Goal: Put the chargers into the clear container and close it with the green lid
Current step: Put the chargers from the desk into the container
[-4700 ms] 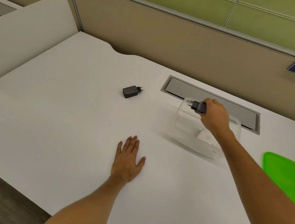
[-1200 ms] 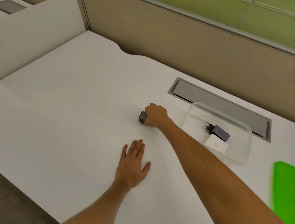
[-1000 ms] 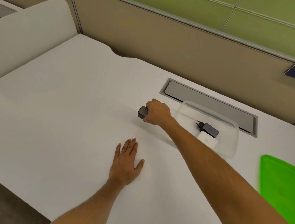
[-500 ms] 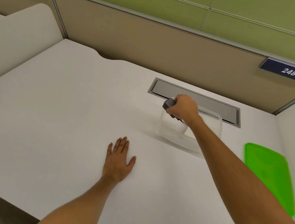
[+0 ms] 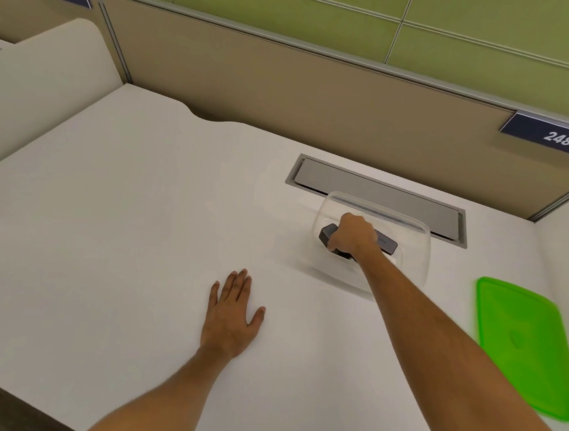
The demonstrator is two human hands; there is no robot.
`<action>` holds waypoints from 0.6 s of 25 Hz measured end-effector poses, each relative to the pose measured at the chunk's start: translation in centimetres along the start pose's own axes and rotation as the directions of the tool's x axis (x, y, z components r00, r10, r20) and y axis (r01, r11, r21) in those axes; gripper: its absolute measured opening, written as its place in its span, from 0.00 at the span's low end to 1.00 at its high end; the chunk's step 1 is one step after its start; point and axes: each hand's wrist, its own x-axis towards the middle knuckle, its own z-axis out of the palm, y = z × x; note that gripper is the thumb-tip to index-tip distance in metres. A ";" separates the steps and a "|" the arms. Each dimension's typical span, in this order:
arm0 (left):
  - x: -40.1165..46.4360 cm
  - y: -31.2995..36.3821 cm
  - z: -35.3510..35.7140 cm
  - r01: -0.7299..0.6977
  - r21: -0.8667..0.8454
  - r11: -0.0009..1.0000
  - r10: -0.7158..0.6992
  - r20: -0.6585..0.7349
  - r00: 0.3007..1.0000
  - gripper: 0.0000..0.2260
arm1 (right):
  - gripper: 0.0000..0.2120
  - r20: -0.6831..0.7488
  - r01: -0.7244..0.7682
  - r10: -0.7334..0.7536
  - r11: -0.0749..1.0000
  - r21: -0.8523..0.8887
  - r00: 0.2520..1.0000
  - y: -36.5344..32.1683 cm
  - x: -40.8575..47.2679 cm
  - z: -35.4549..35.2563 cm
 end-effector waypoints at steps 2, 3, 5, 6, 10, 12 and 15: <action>0.0 0.0 0.0 0.001 -0.003 1.000 -0.001 0.000 1.000 0.32 | 0.19 0.007 -0.002 0.002 1.000 -0.009 1.000 -0.2 0.4 0.5; 0.1 0.0 0.0 0.003 -0.003 1.000 -0.003 0.001 1.000 0.32 | 0.18 0.009 0.000 0.001 1.000 -0.016 1.000 -0.3 0.5 0.8; 0.1 0.0 0.0 0.003 0.007 1.000 -0.003 0.007 1.000 0.32 | 0.16 0.005 0.007 -0.007 1.000 -0.024 1.000 -0.3 0.8 1.3; 0.1 0.0 0.0 0.003 0.010 1.000 -0.003 0.011 1.000 0.32 | 0.15 0.001 0.010 -0.010 1.000 -0.020 1.000 -0.3 1.0 1.6; 0.0 0.0 0.0 0.002 -0.006 1.000 -0.002 0.008 1.000 0.32 | 0.16 -0.007 0.014 -0.014 1.000 0.008 1.000 0.0 1.3 2.4; 0.0 -0.1 0.1 0.004 0.009 1.000 -0.004 0.008 1.000 0.32 | 0.16 -0.006 0.006 -0.006 1.000 0.019 1.000 0.1 1.4 2.7; 0.0 0.0 0.0 0.001 -0.007 1.000 -0.001 -0.005 1.000 0.33 | 0.19 -0.014 -0.019 0.020 0.999 0.037 1.000 0.1 1.5 2.0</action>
